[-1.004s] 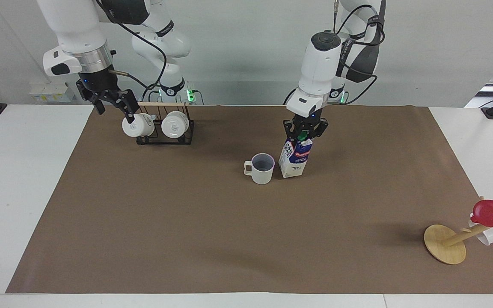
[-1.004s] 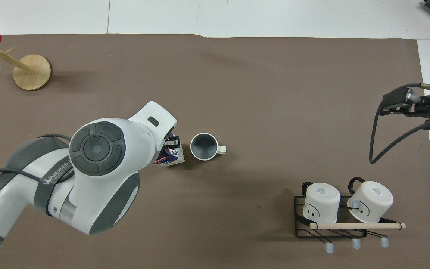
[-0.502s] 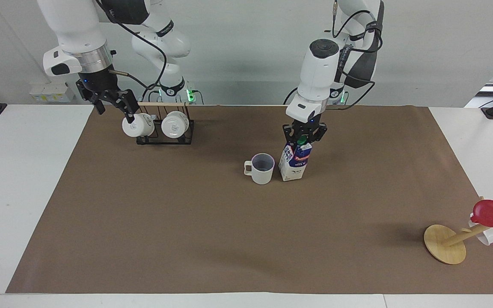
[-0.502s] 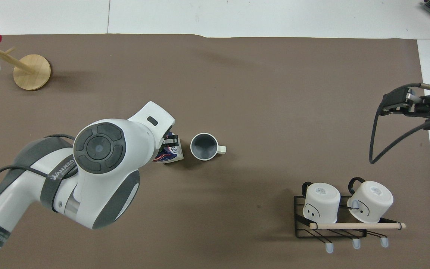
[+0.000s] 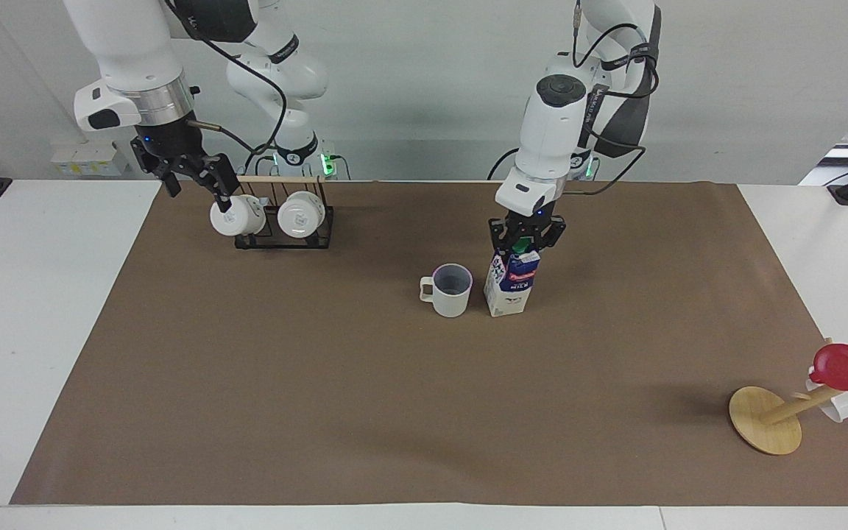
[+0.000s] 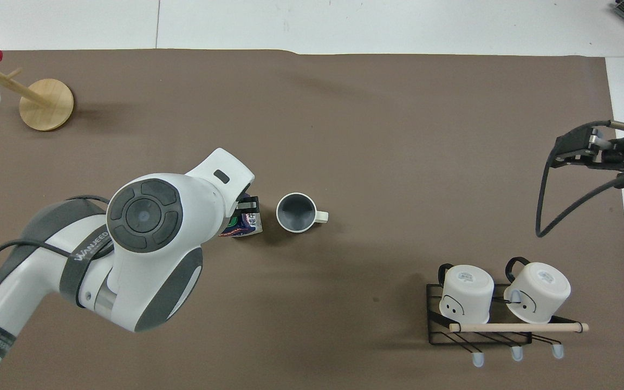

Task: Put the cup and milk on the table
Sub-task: 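Lower the carton, open the left gripper and pull it back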

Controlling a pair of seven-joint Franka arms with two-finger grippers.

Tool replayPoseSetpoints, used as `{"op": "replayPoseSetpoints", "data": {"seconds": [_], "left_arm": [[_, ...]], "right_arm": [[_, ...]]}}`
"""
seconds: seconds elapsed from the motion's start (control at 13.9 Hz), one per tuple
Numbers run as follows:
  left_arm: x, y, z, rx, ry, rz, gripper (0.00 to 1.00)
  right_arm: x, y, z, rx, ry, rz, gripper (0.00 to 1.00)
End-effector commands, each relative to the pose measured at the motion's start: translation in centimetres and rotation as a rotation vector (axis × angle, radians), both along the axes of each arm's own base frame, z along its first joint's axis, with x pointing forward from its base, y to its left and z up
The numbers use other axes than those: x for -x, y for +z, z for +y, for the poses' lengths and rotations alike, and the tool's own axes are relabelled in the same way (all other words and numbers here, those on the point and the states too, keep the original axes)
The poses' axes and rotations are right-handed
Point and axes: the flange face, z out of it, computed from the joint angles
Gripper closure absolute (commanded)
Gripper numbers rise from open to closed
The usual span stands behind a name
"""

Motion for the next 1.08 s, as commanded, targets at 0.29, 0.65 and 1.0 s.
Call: {"op": "replayPoseSetpoints", "data": {"seconds": [0.29, 0.65, 1.0], "left_arm": [[1.1, 5.4, 1.9, -0.035, -0.083, -0.015, 0.0], [-0.9, 12.2, 8.5, -0.079, -0.125, 0.054, 0.0], [0.1, 17.1, 17.4, -0.067, -0.135, 0.089, 0.0]], "right_arm": [[0.2, 0.4, -0.3, -0.018, 0.01, 0.007, 0.0], [0.2, 0.4, -0.2, -0.019, 0.009, 0.009, 0.0], [0.2, 0.4, -0.2, -0.019, 0.009, 0.009, 0.0]]}}
